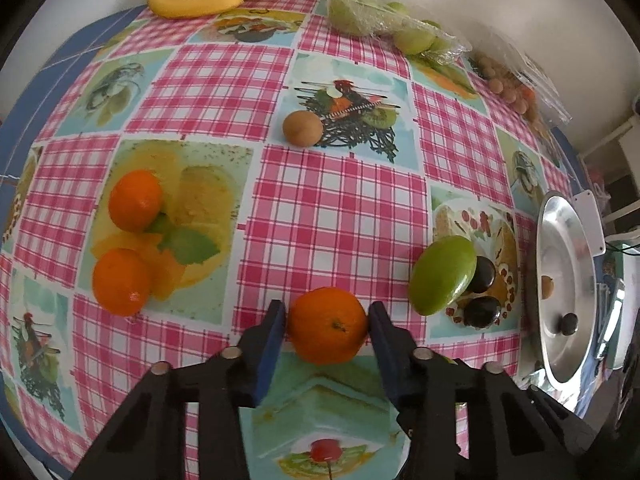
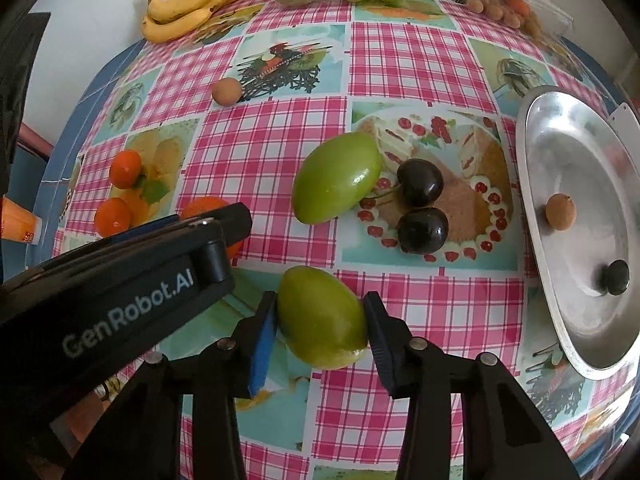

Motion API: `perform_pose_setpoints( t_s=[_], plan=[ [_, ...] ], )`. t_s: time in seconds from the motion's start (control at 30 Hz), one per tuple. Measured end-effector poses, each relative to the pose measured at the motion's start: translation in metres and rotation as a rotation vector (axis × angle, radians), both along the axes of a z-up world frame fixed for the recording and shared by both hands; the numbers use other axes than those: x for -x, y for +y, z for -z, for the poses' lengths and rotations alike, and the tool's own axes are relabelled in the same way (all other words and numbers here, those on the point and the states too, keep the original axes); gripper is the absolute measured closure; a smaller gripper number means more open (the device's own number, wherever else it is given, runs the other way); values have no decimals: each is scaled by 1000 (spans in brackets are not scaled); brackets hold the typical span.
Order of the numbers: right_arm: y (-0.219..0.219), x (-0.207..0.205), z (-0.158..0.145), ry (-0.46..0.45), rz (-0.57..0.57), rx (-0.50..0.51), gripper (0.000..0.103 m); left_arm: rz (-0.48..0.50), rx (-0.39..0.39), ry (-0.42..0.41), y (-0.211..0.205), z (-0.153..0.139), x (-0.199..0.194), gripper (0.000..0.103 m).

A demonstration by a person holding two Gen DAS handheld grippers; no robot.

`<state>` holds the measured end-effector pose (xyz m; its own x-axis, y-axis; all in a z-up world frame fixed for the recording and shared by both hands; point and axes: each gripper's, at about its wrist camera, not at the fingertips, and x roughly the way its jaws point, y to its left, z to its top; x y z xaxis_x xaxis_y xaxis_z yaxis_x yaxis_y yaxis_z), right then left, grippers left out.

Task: Organize fruits
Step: 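Close the left tool on the orange while the right tool closes on the green mango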

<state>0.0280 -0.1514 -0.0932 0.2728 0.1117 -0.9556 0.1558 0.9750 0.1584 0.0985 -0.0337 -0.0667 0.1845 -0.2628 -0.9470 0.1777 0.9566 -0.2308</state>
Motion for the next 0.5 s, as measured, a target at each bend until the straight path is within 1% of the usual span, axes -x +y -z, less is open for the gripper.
perform_pose_setpoints(
  t_s=[0.17, 0.5],
  plan=[
    [1, -2, 1, 0, 2, 0, 58, 6, -10, -9, -3, -1, 0, 60],
    [0, -2, 0, -2, 2, 1, 58, 5, -16, -3, -2, 4, 1, 61]
  ],
)
